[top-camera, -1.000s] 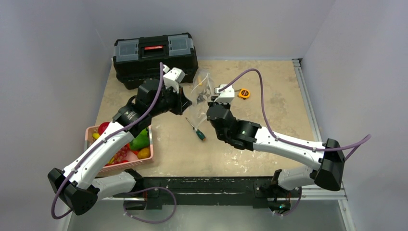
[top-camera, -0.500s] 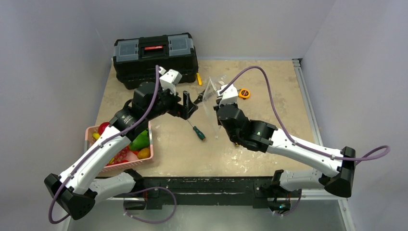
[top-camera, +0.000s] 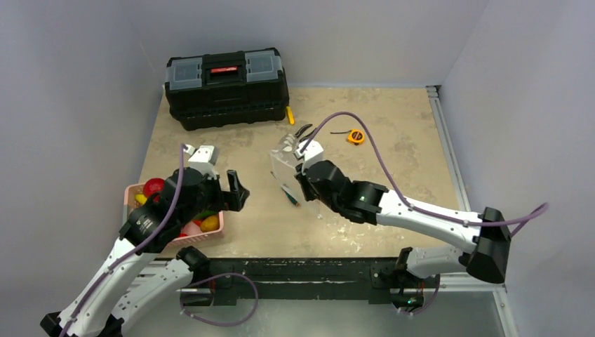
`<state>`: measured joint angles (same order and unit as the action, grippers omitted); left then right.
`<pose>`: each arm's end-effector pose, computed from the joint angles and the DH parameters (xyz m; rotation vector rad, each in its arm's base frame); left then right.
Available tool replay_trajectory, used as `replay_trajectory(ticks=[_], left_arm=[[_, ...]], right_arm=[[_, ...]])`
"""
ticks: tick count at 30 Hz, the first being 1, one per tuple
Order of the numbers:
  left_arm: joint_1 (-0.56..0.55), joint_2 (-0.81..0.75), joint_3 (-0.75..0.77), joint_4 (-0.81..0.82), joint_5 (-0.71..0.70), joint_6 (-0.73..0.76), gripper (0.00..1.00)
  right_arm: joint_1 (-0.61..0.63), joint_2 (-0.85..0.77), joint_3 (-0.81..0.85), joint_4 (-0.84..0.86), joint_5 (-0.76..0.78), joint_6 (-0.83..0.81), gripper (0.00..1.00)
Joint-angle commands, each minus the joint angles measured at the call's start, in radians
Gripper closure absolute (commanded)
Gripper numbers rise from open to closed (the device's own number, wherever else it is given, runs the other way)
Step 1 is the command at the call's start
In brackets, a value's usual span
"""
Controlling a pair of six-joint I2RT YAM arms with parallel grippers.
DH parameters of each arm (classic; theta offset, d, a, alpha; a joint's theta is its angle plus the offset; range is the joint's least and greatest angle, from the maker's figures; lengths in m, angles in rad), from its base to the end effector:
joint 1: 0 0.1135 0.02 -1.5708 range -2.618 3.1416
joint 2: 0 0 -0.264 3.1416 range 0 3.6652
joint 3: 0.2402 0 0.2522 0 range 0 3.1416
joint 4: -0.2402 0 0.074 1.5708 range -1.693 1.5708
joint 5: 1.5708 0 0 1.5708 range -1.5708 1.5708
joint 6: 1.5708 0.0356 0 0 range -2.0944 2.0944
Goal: Place the food in the zip-top bag and seal the zipper
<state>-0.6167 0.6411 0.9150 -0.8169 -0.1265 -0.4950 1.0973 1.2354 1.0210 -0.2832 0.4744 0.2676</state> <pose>0.1018 -0.0667 0.3389 0.0541 2.1537 -0.5255 0.1413 0.2401 0.3189 -0.5453 1.9550 0.3768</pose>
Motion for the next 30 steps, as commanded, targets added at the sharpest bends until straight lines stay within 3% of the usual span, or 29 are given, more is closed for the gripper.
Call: replay_trajectory(ticks=[1,5,9,13,17,23,30], left_arm=[[-0.002,0.008,-0.005,-0.195,-0.177,-0.142,0.00],[-0.003,0.089,0.019,-0.279,-0.330,-0.228,0.00],[0.011,0.221,0.037,-0.324,-0.435,-0.274,0.00],[0.179,0.300,0.023,-0.353,-0.359,-0.307,0.00],[0.278,0.280,-0.029,-0.304,-0.315,-0.348,0.00],[0.284,0.205,-0.105,-0.275,-0.447,-0.390,0.00],[0.302,0.203,-0.146,-0.191,-0.483,-0.386,0.00]], right_arm=[[-0.002,0.072,0.005,0.150,-0.172,0.018,1.00],[-0.003,0.110,-0.012,0.260,-0.324,0.037,1.00],[-0.003,0.146,-0.018,0.313,-0.359,0.038,1.00],[-0.025,0.189,0.023,0.285,-0.329,0.000,1.00],[-0.091,0.198,0.029,0.287,-0.425,-0.002,1.00],[-0.114,0.211,0.030,0.297,-0.509,0.020,1.00],[-0.116,0.222,0.014,0.333,-0.558,0.040,1.00]])
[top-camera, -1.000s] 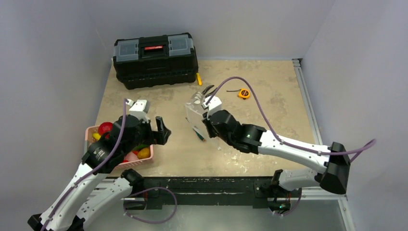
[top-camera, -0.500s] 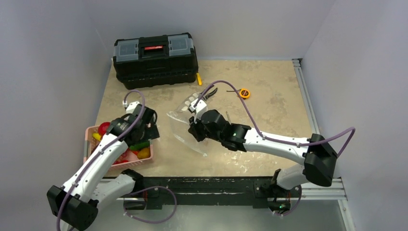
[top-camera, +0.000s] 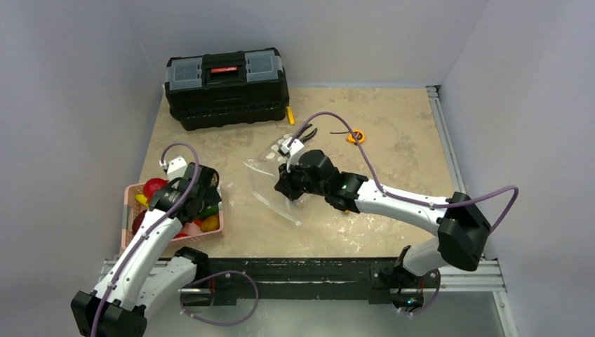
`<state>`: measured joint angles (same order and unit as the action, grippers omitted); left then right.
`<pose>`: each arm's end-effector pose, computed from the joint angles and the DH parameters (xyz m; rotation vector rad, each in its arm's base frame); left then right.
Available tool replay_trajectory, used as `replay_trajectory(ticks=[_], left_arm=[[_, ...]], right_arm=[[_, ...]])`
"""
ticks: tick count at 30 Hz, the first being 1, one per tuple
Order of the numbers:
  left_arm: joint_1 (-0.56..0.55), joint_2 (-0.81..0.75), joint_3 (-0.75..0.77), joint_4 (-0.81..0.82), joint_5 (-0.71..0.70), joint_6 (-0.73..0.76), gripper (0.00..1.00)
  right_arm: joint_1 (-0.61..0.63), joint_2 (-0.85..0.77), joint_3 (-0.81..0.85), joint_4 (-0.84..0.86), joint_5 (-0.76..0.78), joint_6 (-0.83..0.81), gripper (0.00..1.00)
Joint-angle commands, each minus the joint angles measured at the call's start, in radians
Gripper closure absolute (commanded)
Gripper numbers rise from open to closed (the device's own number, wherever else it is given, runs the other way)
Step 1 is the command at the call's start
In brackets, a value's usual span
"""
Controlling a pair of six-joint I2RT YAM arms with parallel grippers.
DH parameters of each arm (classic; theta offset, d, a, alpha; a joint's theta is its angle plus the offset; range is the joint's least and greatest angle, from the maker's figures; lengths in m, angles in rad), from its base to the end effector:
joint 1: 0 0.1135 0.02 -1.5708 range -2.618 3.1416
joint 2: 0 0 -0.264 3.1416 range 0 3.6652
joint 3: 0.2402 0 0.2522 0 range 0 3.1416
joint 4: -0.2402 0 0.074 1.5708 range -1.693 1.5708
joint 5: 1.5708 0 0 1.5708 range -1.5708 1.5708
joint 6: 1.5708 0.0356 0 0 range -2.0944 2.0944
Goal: Place the food in the zip-top bag and seal the zipper
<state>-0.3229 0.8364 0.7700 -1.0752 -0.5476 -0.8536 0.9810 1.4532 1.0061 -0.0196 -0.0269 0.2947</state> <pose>0.1338 -0.0252 0.2581 -0.7955 2.3495 0.2790 0.1848 0.2779 0.2746 -0.7365 2.0087 0.8078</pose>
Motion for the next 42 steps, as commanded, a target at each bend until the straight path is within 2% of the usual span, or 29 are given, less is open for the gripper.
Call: replay_trajectory(ticks=[1,7,16,26,32,37,42], left_arm=[[0.009,0.021,-0.001,0.055,-0.071,-0.060,0.00],[0.008,0.035,-0.013,0.042,-0.043,-0.199,0.00],[0.009,-0.083,-0.106,0.046,-0.091,-0.435,0.00],[0.010,-0.074,-0.139,0.013,-0.071,-0.683,0.03],[0.010,-0.113,-0.181,0.061,-0.124,-0.730,0.00],[0.010,-0.104,-0.164,0.044,-0.165,-0.784,0.03],[0.010,-0.084,-0.147,0.080,-0.162,-0.784,0.00]], right_arm=[[0.002,0.004,0.024,0.077,-0.059,0.018,1.00],[0.001,-0.014,0.017,0.087,-0.077,0.034,1.00],[-0.001,-0.015,0.021,0.063,-0.076,0.016,1.00],[-0.002,-0.012,0.014,0.066,-0.085,0.017,1.00],[-0.002,-0.021,0.009,0.058,-0.084,0.015,1.00],[-0.002,-0.026,0.006,0.052,-0.079,0.014,1.00],[-0.003,-0.024,0.005,0.053,-0.083,0.015,1.00]])
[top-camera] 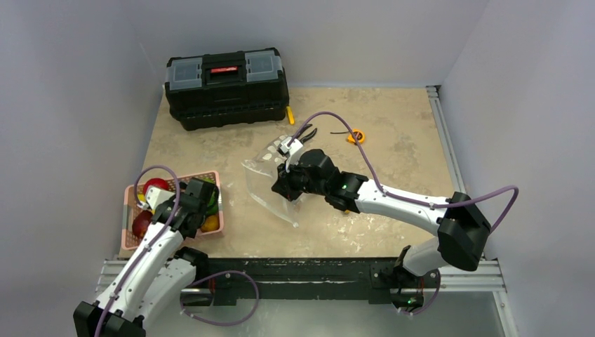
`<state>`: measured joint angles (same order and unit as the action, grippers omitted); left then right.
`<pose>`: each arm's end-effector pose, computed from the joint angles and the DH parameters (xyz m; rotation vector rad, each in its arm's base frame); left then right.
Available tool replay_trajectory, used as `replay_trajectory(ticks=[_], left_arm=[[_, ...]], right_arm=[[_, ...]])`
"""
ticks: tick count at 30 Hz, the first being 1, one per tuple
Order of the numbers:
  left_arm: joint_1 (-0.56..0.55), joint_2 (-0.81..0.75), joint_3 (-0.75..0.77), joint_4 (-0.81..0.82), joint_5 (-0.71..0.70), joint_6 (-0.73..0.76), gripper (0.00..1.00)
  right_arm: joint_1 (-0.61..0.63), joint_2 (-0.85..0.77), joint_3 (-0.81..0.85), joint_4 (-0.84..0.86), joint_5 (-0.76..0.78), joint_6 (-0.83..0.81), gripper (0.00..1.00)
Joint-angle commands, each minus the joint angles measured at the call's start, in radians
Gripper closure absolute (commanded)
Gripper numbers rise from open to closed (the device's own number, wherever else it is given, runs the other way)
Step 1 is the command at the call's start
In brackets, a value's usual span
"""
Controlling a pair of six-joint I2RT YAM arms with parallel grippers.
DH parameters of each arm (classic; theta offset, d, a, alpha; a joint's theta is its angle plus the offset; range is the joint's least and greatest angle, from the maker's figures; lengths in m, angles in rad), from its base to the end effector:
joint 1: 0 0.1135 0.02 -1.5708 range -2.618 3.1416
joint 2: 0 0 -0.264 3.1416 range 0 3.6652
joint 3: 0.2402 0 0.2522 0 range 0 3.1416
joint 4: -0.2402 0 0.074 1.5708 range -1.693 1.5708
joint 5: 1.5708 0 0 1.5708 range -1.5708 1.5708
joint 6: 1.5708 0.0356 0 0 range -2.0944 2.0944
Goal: Place the food in the zip-top bag and seal the zipper
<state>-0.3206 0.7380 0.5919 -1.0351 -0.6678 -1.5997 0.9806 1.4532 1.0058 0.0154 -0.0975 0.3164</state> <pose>0.1156 -0.0152 0.2205 -1.5512 1.8125 0.0887 0.1837 0.2804 0.2780 -0.7551 1.9861 0.9037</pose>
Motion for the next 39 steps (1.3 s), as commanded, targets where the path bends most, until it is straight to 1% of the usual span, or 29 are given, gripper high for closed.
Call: replay_trajectory(ticks=[1,5,8,10,13,15,18,22,25,27,28,32,34,37,39], left_arm=[[0.008,0.021,0.032,0.043,-0.042,-0.047,0.00],[0.008,0.049,0.041,0.047,-0.045,-0.083,0.00],[0.008,0.087,0.051,0.089,-0.032,-0.056,0.00],[0.008,0.119,0.062,0.083,-0.018,-0.066,0.00],[0.008,0.158,0.069,0.042,0.001,-0.111,0.04],[0.008,0.162,0.066,0.027,0.005,-0.115,0.07],[0.008,0.146,0.047,0.040,0.003,-0.105,0.15],[0.008,0.102,0.032,0.050,-0.018,-0.068,0.31],[0.008,0.054,0.040,0.047,-0.055,-0.008,0.39],[0.008,0.018,0.055,0.037,-0.071,0.030,0.48],[0.008,-0.001,0.063,0.036,-0.078,0.054,0.50],[0.008,-0.080,0.122,0.032,-0.098,0.175,0.51],[0.008,-0.114,0.161,0.025,-0.100,0.242,0.53],[0.008,-0.157,0.216,0.049,-0.068,0.400,0.60],[0.008,-0.179,0.248,0.073,-0.023,0.505,0.62]], right_arm=[[-0.002,-0.024,0.006,0.018,-0.013,-0.007,1.00],[-0.003,-0.026,0.009,0.015,-0.016,-0.007,1.00],[-0.002,-0.028,0.007,0.014,-0.018,-0.008,1.00],[-0.002,-0.029,0.007,0.014,-0.020,-0.008,1.00],[-0.002,-0.034,0.007,0.013,-0.023,-0.008,1.00],[-0.003,-0.036,0.007,0.013,-0.028,-0.008,1.00],[-0.002,-0.032,0.016,0.010,-0.039,-0.010,1.00],[-0.002,-0.028,0.026,0.000,-0.044,-0.020,1.00],[-0.003,-0.030,0.027,0.000,-0.039,-0.019,1.00],[-0.003,-0.030,0.026,0.003,-0.039,-0.017,1.00],[-0.003,-0.031,0.024,0.005,-0.040,-0.014,1.00],[-0.003,-0.032,0.018,0.012,-0.044,-0.007,1.00],[-0.002,-0.034,0.016,0.013,-0.042,-0.005,1.00],[-0.003,-0.035,0.019,0.009,-0.039,-0.005,1.00],[-0.002,-0.034,0.020,0.008,-0.035,-0.005,1.00]])
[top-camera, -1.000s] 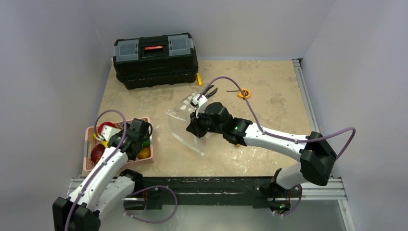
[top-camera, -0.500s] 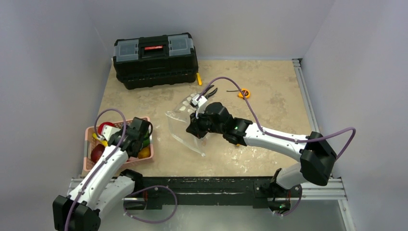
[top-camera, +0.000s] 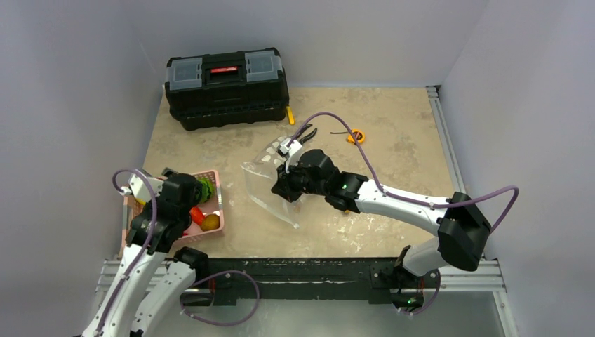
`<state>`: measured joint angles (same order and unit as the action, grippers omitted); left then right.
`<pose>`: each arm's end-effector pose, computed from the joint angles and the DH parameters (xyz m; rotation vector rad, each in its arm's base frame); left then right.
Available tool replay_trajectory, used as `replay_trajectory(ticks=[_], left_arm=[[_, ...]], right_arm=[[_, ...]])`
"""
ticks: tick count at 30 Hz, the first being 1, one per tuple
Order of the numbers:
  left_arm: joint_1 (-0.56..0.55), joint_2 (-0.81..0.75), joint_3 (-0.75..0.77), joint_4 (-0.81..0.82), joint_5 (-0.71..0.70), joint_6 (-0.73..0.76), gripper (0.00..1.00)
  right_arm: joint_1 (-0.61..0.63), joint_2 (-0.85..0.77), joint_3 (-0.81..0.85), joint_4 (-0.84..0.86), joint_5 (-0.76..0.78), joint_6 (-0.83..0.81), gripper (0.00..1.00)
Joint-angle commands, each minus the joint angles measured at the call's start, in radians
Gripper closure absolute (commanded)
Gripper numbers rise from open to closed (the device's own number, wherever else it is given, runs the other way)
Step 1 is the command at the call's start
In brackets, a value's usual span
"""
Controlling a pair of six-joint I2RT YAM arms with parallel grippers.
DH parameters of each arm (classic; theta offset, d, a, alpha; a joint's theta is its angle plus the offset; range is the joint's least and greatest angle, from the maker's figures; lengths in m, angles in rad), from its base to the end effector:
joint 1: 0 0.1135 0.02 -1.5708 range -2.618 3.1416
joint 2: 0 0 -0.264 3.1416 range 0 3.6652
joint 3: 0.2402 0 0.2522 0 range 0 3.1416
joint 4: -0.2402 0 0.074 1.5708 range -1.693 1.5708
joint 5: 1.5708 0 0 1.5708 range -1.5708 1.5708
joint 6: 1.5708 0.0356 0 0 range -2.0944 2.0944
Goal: Place the food in the zip-top bag and seal the zipper
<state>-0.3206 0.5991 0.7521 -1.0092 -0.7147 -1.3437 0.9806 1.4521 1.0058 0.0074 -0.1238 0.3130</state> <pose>0.1032 -0.0097 0.2828 -1.3184 1.7341 -0.0532 0.1825 0.2804 0.2776 -0.7791 1.9902 0.9232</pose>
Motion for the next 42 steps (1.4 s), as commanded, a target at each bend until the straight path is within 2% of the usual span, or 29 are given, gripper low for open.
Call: replay_trajectory(ticks=[1,5,10,15,18,22,26,28,30,32,38,42], left_arm=[[0.008,-0.047,0.104,0.054,0.051,0.296,0.63],[0.008,-0.071,0.167,0.079,0.211,0.449,0.67],[0.008,-0.104,0.183,0.240,0.627,0.660,0.70],[0.008,-0.099,0.125,0.455,1.061,0.727,0.78],[0.008,-0.080,0.095,0.544,1.229,0.749,0.83],[0.008,-0.062,0.027,0.672,1.361,0.715,0.84],[0.008,-0.012,0.014,0.718,1.301,0.701,0.85],[0.008,0.025,0.027,0.673,1.223,0.709,0.88],[0.008,0.054,0.045,0.603,1.158,0.720,0.95],[0.008,0.062,0.044,0.569,1.116,0.732,0.97],[0.008,0.029,-0.006,0.543,1.083,0.725,0.96],[0.008,0.071,0.001,0.557,1.107,0.684,0.96]], right_arm=[[-0.003,-0.032,0.023,0.014,-0.007,-0.001,1.00],[-0.003,-0.032,0.028,0.017,-0.010,0.009,1.00],[-0.003,-0.030,0.041,0.032,-0.027,0.053,1.00],[-0.021,-0.021,0.091,0.018,-0.108,0.103,1.00],[-0.036,-0.016,0.114,0.018,-0.181,0.124,1.00],[-0.040,-0.019,0.139,-0.002,-0.238,0.118,1.00],[-0.040,-0.035,0.128,0.006,-0.260,0.131,1.00],[-0.040,-0.045,0.126,0.010,-0.266,0.139,1.00],[-0.040,-0.061,0.117,0.018,-0.260,0.148,1.00],[-0.040,-0.081,0.110,0.021,-0.243,0.156,1.00],[-0.046,-0.136,0.101,0.029,-0.224,0.170,1.00],[-0.046,-0.143,0.105,0.033,-0.257,0.179,1.00]])
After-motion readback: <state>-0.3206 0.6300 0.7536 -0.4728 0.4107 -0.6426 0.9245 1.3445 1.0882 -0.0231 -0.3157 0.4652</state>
